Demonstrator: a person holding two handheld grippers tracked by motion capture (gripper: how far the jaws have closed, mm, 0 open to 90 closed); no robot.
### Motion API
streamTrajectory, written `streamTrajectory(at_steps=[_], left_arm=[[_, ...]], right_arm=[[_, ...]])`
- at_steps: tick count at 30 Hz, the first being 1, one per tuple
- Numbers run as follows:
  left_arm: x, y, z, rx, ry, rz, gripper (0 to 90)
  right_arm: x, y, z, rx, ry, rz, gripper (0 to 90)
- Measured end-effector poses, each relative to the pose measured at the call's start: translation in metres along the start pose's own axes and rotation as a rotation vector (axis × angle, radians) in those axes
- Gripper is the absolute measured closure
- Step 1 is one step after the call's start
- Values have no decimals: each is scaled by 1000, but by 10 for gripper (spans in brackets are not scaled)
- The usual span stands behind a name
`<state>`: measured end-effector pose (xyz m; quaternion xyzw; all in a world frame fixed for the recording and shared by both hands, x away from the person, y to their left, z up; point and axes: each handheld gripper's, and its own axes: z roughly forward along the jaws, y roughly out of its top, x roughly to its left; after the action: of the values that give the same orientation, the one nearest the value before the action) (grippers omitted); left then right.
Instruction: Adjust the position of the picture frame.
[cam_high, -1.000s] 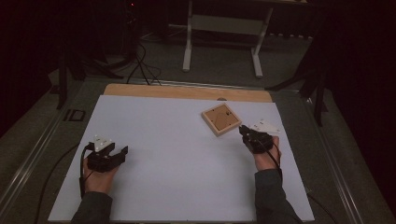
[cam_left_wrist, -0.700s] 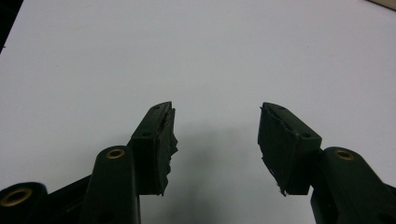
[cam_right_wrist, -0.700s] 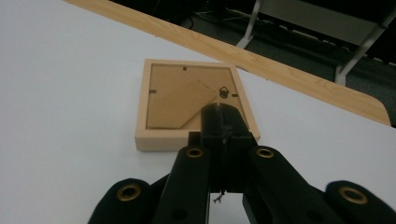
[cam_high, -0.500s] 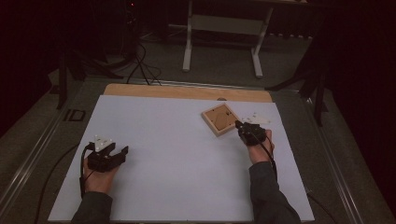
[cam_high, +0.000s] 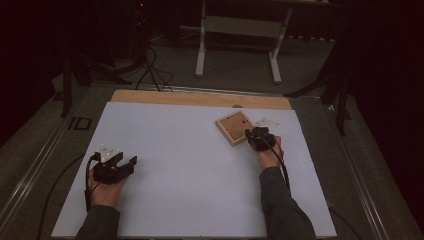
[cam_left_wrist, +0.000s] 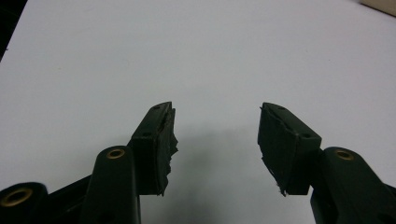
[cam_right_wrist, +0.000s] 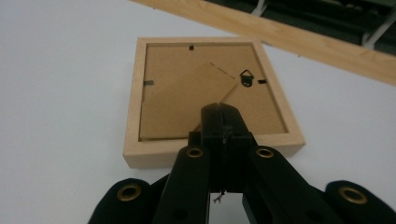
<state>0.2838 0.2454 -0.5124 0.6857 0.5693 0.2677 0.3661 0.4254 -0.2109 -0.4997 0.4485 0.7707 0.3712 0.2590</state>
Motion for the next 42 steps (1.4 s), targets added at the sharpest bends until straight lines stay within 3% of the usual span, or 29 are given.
streamTrajectory(at_steps=[5, 13, 22, 26, 29, 42], left_arm=[[0, 0, 0, -2, -1, 1, 456], [0, 0, 0, -4, -3, -1, 456], [1, 0, 0, -3, -2, -4, 456], [0, 0, 0, 0, -2, 0, 456], [0, 0, 0, -1, 0, 0, 456], [-1, 0, 1, 4, 1, 4, 456]], right_arm=[[4, 2, 15, 37, -2, 0, 898], [4, 4, 25, 78, -33, -4, 898], [7, 7, 30, 95, -29, -10, 900], [11, 8, 28, 110, -41, -52, 900], [12, 8, 28, 113, -47, -39, 900], [32, 4, 19, 118, 15, -86, 900]])
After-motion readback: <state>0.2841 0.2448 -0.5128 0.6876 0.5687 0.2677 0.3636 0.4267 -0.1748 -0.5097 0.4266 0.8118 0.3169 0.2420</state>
